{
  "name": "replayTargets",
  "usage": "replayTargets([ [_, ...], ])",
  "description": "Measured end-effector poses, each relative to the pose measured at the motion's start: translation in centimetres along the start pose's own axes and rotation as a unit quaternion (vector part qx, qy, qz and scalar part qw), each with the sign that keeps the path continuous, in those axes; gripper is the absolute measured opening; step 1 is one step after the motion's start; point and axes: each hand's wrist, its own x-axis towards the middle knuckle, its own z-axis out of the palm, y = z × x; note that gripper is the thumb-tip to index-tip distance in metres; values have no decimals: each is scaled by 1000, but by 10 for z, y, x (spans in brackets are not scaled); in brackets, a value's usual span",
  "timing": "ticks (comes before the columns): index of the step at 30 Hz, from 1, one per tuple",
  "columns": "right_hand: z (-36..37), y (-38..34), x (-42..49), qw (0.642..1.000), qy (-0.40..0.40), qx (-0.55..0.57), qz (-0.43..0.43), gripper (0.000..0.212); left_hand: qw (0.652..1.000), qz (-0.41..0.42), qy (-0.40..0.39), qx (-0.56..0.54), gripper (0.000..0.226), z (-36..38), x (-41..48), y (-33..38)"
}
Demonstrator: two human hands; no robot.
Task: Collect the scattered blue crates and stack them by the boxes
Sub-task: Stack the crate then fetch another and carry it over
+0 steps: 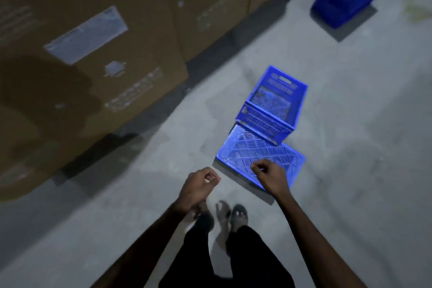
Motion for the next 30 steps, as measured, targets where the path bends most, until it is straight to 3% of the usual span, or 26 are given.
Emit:
replayTargets([
  [3,3,14,32,997,39,32,51,11,998,-17,-25,59,29,-8,70,-7],
  [7,-3,52,109,993,73,29,83,9,996,-5,-39,75,15,13,165,-3],
  [10,-16,92,184,988,113,18,103,10,995,39,-36,85,34,45,242,-4],
  [13,-23,140,263,976,180,8,124,27,991,91,6,102,17,83,325,0],
  [15,-24,164,310,963,235,19,129,34,978,145,77,125,9,106,379,5],
  [18,-24,189,367,944,302,26,127,43,949,207,159,175,28,134,444,17],
  [22,-21,228,432,942,293,47,155,65,946,191,186,182,47,162,511,42],
  [26,-14,254,473,932,245,163,211,70,966,127,177,139,64,175,558,57],
  [30,-2,317,534,906,185,287,248,73,988,29,147,36,52,181,577,62],
])
